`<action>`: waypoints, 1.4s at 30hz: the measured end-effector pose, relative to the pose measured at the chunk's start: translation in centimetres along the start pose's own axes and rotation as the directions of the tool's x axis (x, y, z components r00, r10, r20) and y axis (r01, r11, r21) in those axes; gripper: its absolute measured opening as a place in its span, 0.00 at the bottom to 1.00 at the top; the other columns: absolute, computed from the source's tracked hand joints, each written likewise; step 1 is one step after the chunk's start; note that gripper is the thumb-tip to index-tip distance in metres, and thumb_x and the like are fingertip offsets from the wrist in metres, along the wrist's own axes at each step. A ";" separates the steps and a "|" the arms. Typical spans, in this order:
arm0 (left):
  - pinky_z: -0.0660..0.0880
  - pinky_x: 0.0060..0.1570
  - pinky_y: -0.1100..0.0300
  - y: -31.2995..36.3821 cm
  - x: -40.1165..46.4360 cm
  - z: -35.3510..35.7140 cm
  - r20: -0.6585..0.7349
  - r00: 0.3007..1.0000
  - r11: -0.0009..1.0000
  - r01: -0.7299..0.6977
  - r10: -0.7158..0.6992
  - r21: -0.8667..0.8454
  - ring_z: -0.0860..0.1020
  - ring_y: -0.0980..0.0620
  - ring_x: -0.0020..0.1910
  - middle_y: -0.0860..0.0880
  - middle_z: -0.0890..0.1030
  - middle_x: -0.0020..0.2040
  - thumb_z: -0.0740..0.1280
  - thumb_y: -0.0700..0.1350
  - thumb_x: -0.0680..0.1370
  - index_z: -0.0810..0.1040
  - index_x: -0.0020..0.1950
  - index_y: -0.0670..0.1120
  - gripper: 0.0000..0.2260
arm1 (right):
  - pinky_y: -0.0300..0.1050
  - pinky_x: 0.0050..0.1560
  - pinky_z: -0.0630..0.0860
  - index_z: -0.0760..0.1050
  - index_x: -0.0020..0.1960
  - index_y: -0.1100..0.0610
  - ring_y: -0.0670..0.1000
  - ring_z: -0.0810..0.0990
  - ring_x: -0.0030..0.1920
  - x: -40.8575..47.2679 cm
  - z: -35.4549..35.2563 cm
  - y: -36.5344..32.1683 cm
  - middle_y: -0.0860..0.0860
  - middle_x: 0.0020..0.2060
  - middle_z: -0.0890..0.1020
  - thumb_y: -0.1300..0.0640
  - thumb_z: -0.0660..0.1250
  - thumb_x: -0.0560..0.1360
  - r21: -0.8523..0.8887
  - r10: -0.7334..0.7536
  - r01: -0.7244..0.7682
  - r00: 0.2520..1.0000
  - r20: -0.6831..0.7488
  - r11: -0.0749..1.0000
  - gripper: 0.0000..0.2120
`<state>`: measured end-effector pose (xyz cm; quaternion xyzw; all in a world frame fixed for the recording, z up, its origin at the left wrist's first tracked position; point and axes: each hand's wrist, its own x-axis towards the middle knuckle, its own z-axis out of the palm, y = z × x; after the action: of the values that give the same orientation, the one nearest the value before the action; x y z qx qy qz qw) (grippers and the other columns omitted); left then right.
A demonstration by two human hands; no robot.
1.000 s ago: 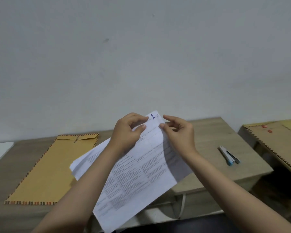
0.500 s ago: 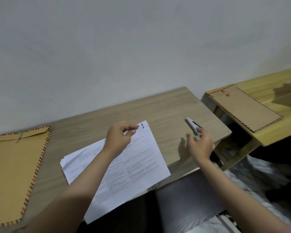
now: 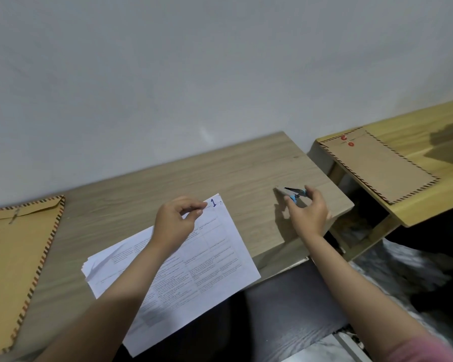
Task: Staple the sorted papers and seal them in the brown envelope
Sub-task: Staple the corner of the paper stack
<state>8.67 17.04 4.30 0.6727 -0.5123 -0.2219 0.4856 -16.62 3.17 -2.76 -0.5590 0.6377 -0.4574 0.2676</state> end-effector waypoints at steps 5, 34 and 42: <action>0.72 0.46 0.75 1.5 0.2 0.1 -0.005 1.000 0.999 0.021 -0.021 -0.041 0.81 0.63 0.44 0.63 0.83 0.41 0.70 0.32 0.72 0.84 0.41 0.52 0.14 | 0.50 0.53 0.79 0.74 0.55 0.54 0.52 0.81 0.50 -1.1 -0.7 -4.4 0.57 0.52 0.80 0.55 0.77 0.66 0.407 0.005 -0.068 0.988 0.154 0.911 0.20; 0.72 0.43 0.74 6.9 1.2 1.0 0.263 0.961 0.990 -0.115 0.090 0.083 0.80 0.65 0.39 0.53 0.83 0.41 0.69 0.29 0.71 0.85 0.42 0.43 0.10 | 0.58 0.55 0.76 0.80 0.52 0.63 0.55 0.80 0.45 0.0 -4.8 -11.1 0.65 0.49 0.82 0.60 0.81 0.57 0.210 -0.220 0.069 0.377 0.899 0.975 0.25; 0.73 0.45 0.75 6.6 1.3 1.7 0.272 0.959 0.987 -0.116 0.082 0.110 0.79 0.67 0.40 0.56 0.82 0.41 0.68 0.29 0.72 0.84 0.44 0.41 0.09 | 0.51 0.48 0.76 0.81 0.47 0.59 0.52 0.79 0.41 0.1 -4.9 -11.0 0.57 0.43 0.83 0.66 0.79 0.59 0.190 -0.218 0.113 0.364 0.905 0.975 0.18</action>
<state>4.66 15.08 9.68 0.6392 -0.6188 -0.2534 0.3799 -15.70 4.96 9.10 -0.7659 0.2996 -0.1242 0.5552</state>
